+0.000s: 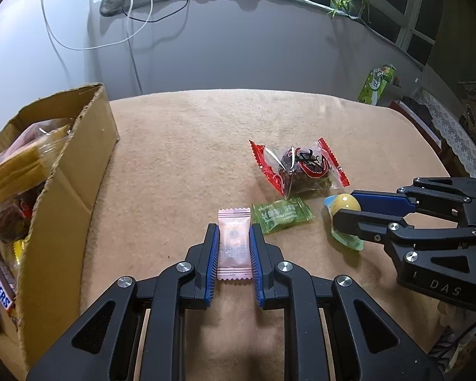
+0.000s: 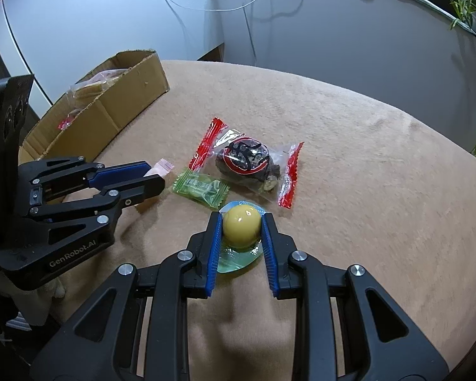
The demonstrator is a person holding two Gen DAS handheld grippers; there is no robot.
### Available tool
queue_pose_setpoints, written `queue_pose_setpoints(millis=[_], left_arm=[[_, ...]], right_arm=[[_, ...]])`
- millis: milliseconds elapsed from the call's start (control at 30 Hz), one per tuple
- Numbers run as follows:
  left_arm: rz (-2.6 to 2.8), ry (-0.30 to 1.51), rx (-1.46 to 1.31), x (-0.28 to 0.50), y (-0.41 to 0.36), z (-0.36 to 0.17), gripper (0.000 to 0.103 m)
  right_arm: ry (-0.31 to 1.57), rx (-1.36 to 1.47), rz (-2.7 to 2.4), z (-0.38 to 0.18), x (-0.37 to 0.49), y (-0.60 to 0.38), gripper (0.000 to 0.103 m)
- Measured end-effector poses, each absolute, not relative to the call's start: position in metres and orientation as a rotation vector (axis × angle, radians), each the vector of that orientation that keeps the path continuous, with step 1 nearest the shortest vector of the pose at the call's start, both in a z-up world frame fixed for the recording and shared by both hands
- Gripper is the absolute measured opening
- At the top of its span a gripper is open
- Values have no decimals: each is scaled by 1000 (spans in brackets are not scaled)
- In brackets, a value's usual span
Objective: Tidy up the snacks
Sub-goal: 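Carry the pink candy and yellow ball candy over the box with both tools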
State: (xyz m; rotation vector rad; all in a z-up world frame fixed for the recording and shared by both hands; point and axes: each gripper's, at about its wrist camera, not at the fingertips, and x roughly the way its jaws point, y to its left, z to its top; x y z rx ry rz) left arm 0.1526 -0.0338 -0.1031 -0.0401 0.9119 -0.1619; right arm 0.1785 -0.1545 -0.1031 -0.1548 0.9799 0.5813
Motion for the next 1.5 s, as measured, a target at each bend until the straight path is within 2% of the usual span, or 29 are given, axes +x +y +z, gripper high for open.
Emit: queue_pose_setpoints(millis=[567, 1033, 1500], left_arm=[[-174, 802, -79, 113, -18, -56, 17], [-119, 709, -103, 73, 28, -23, 17], [-28, 678, -138, 56, 90, -18, 17]], right_arm=[[891, -100, 604, -50, 150, -160, 26], [831, -141, 701, -14, 125, -85, 26], [820, -173, 809, -4, 120, 5, 26]])
